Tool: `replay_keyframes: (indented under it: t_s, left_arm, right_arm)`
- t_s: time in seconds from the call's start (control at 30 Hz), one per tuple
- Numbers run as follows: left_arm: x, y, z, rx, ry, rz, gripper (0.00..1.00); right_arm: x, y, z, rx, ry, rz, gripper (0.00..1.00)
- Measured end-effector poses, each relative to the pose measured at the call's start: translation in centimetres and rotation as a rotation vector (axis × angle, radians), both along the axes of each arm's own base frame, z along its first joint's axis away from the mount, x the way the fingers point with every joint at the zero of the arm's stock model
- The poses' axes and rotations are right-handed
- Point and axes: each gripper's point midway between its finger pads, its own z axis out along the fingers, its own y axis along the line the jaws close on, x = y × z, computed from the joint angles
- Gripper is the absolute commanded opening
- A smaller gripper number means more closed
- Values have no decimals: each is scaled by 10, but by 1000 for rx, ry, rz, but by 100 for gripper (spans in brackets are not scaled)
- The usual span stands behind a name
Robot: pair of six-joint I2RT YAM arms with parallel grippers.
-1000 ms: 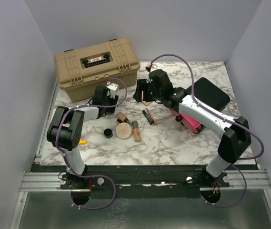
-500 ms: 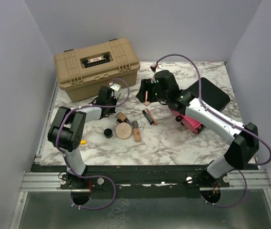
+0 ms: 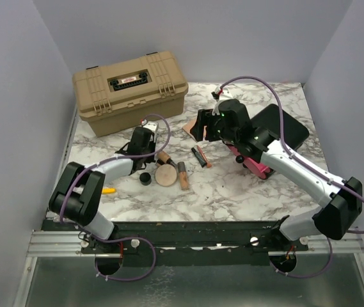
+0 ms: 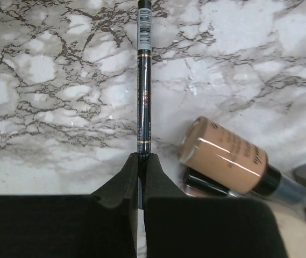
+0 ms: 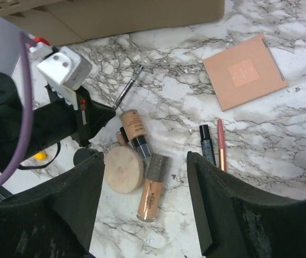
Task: Organize the makeup
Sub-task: Pick up the makeup brush from the center of the board.
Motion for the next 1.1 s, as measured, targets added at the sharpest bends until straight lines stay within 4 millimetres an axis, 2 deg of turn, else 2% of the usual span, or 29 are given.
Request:
replay_keyframes:
  t_s: [0.17,0.23,0.37,0.5,0.53,0.63,0.73,0.83,0.97,1.1]
  left_arm:
    - [-20,-12,28,-74,-74,15,0]
    - [-31,-18,47,-124,-127,12,0]
    - [-35,-26,99,-266,-262,27,0]
    - [-37,-43,160,-457,-403,12,0]
    - [-39,-47,168,-486,-421,-1,0]
    - [-48,-65,196,-598,-463,-60,0]
    - [-56,-82,208,-667,-469,-116,0]
    - [-63,-99,219,-733,-477,-168,0]
    - [-76,-125,229,-808,-474,-242,0]
    - [-88,-140,241,-859,-482,-309,0]
  right_arm:
    - [-7,-5,-4,12,-7,2,68]
    - [-11,-5,-8,28,-1,7,67]
    - [-16,-2,-9,75,2,18,63]
    - [-22,-3,2,166,-54,20,60]
    - [-25,-4,3,192,-69,24,60]
    - [-34,-6,26,266,-134,55,58]
    - [-40,1,53,336,-194,110,56]
    - [-46,10,66,377,-219,170,52]
    - [-49,16,67,400,-208,200,48]
    - [-50,20,63,400,-190,216,47]
